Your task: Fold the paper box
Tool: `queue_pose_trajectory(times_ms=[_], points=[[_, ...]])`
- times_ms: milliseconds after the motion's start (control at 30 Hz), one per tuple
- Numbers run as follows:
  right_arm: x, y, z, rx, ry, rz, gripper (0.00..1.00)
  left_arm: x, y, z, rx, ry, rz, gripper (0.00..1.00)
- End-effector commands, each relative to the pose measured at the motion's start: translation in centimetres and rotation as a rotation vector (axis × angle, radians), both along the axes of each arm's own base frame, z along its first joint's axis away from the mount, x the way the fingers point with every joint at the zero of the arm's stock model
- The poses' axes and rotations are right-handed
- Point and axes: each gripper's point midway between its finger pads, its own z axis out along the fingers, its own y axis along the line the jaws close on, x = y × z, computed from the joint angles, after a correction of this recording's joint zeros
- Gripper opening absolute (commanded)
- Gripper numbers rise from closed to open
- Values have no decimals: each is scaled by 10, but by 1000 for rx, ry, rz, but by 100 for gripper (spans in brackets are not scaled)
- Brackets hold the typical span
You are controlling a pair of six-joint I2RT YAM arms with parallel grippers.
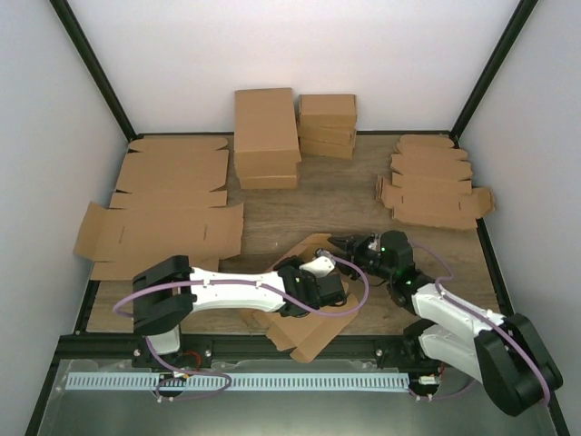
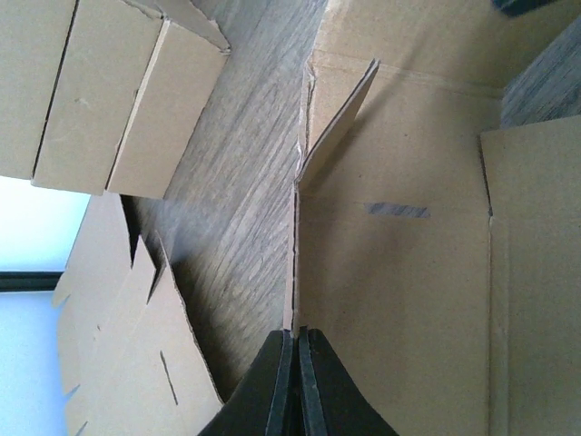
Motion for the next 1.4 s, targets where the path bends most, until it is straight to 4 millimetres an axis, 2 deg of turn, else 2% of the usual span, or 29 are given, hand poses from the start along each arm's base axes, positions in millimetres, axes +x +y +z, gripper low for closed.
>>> queue_pose_trajectory(times_ms=[0, 200, 600, 767, 900, 967, 1000, 1033, 1100, 1200, 1300, 1367], points=[[5, 13, 5, 54, -24, 44, 39, -2, -5, 8, -73, -22, 7, 4], [8, 21, -3, 68, -6, 82, 38, -4, -7, 12, -100, -30, 1, 4], [12, 34, -6, 57, -16, 149, 30, -4, -11, 15, -114, -47, -8, 4], [12, 35, -9, 51, -12, 151, 20, -4, -11, 16, -117, -45, -12, 4], [12, 34, -10, 47, -5, 147, 4, -4, -11, 15, -113, -46, -11, 4], [12, 33, -11, 42, -1, 140, 1, -6, -12, 14, -113, -37, -17, 4], [12, 33, -12, 41, -1, 138, 1, -7, -13, 14, -119, -29, -19, 9], [12, 32, -13, 39, 1, 135, 1, -8, -14, 14, -130, -14, -25, 18], [11, 30, -14, 30, -8, 131, 1, -14, -20, 19, -185, 37, -43, 41], [10, 28, -17, -5, -22, 135, 1, -28, -25, 31, -308, 151, -79, 70], [7, 27, -14, -28, -68, 157, 1, -38, -22, 46, -427, 277, -103, 90], [5, 27, -10, -37, -108, 171, 1, -43, -18, 54, -517, 381, -119, 97]])
